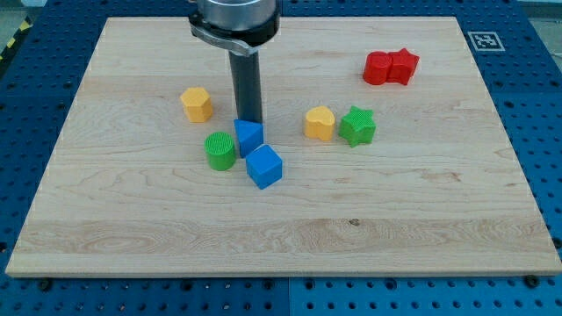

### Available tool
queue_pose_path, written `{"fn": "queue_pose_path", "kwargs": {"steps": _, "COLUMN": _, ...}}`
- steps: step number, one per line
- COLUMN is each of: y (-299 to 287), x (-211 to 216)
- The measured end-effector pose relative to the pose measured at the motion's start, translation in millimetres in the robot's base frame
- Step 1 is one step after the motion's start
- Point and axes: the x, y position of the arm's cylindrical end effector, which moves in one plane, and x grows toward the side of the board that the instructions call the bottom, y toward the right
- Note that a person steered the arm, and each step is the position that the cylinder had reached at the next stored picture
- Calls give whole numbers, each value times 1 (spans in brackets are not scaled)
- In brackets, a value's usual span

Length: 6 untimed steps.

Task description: Push the blue triangle to the top left of the cube

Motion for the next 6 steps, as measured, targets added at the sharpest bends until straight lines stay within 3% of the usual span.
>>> {"fn": "queue_pose_path", "kwargs": {"steps": 6, "y": 3, "x": 50}}
